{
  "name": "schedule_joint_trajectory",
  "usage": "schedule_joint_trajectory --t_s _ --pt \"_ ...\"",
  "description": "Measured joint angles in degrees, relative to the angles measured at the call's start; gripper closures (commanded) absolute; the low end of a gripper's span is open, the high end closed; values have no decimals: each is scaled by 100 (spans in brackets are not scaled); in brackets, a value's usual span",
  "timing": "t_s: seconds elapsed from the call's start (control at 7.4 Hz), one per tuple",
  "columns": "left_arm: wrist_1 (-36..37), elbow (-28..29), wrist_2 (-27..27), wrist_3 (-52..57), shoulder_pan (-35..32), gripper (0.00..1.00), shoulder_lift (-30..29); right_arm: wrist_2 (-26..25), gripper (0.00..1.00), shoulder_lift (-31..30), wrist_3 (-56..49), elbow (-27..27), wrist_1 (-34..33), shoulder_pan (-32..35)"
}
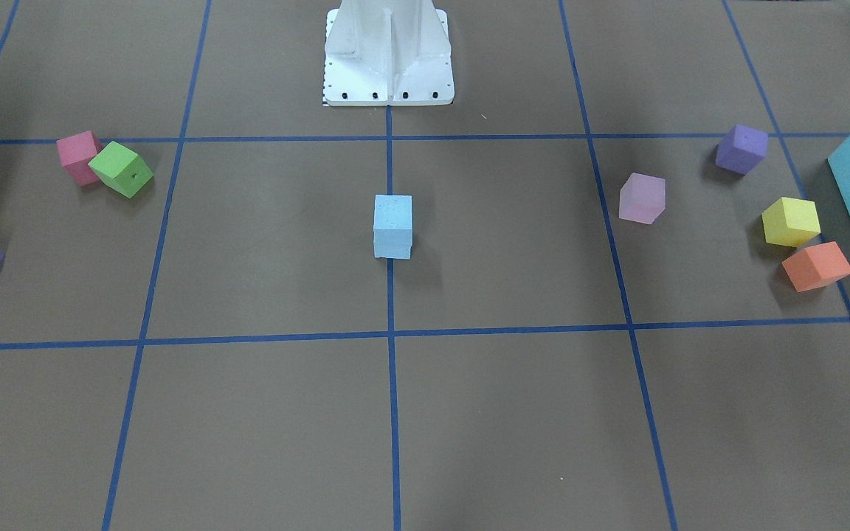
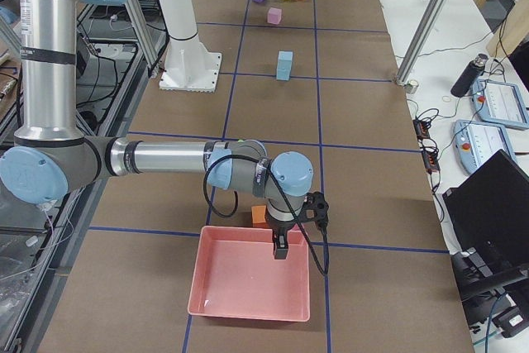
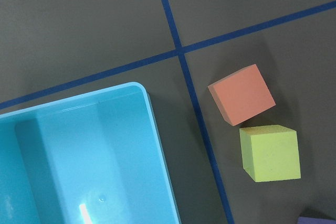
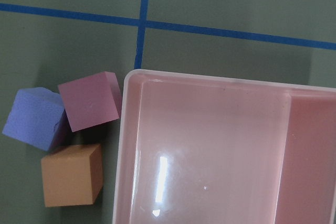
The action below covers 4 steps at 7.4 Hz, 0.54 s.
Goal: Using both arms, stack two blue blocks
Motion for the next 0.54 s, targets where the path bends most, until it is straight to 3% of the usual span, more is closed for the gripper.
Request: schedule_joint_trajectory --t_s 0.54 --pt "0 -7 -3 0 3 2 34 0 0 0 1 0 0 0"
